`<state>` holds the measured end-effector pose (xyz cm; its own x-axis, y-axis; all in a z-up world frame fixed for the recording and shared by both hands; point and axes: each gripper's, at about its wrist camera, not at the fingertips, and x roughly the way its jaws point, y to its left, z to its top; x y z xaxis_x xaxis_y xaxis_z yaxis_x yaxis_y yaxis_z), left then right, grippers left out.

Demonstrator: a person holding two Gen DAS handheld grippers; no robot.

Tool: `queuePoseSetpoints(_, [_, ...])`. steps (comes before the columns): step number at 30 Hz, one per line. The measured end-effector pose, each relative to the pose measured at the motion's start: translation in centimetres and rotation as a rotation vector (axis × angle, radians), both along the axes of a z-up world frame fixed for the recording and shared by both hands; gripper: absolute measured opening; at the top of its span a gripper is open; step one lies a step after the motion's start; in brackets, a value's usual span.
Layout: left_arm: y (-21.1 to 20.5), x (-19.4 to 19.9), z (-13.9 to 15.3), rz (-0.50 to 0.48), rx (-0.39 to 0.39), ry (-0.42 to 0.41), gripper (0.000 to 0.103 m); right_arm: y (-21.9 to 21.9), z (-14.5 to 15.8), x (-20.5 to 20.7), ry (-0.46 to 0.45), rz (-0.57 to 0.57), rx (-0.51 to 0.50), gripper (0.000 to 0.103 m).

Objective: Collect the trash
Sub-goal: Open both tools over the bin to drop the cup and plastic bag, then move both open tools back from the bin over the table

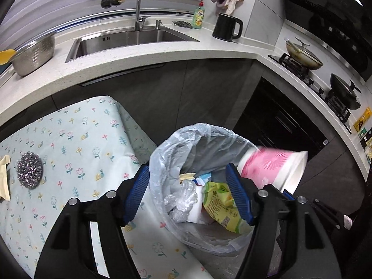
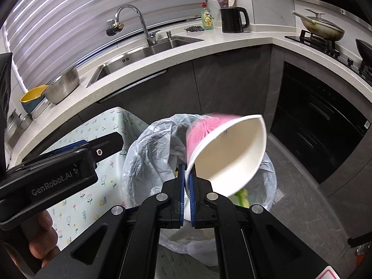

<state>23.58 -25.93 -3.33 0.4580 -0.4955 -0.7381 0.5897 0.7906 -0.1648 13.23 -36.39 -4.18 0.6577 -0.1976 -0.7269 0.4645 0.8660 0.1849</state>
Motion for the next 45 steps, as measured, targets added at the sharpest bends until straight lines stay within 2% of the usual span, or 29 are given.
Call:
queuePoseSetpoints(8, [2.0,0.8,0.3,0.044,-0.001,-0.008,0.065,1.5,0.7,0.9,-0.016,0.016,-0.011,0.021])
queuePoseSetpoints(12, [3.0,1.2,0.5,0.066,-0.006,-0.008,0.072,2.1,1.5,1.0,-0.029,0.023,-0.019,0.026])
queuePoseSetpoints(26, [7.9,1.4,2.3,0.138,-0.025,-0.024,0.073,6.0,4.7,1.6,-0.063,0.079,-0.059,0.032])
queuePoseSetpoints(38, [16.0,2.2,3.6,0.274,-0.016,-0.064,0.073,12.3,6.6,3.2,-0.088,0.184,-0.078,0.041])
queuePoseSetpoints(45, [22.1,3.0,3.4,0.394,0.003,-0.081,0.079,16.7,6.8,4.8,-0.095,0.248,-0.08,0.054])
